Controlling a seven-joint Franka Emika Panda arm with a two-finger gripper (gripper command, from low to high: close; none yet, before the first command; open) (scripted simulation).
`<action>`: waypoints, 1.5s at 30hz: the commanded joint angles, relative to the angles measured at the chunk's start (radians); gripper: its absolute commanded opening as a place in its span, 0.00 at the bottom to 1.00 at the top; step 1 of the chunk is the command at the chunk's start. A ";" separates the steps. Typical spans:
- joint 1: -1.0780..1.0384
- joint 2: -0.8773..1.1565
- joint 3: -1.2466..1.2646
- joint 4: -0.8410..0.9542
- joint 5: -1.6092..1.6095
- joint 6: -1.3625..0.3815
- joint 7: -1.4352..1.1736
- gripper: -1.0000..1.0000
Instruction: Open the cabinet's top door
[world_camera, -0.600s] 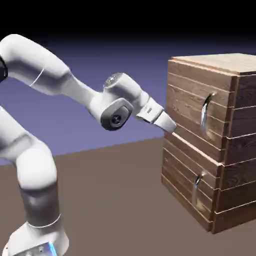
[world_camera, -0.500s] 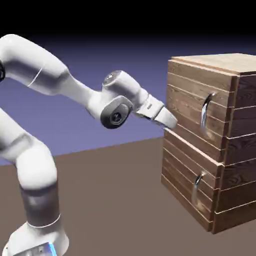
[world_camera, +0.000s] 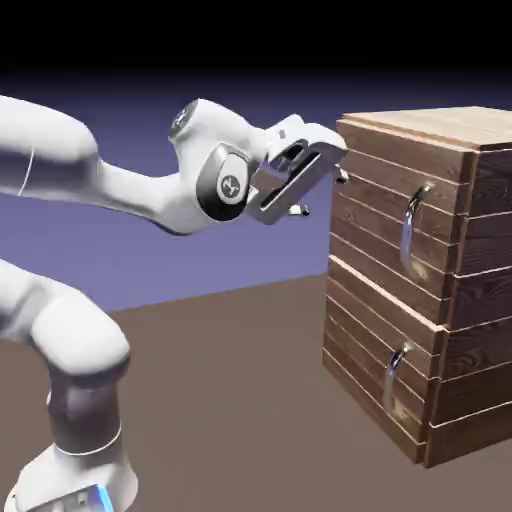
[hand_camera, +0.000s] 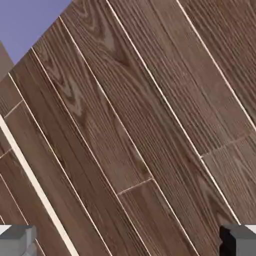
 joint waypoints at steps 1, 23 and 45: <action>0.017 -0.017 -0.022 0.004 -0.044 -0.006 -0.031 0.50; 0.400 -0.381 -0.499 0.100 -1.000 -0.131 -0.713 0.50; 0.819 -0.672 -0.901 0.262 -1.804 -0.257 -1.262 0.50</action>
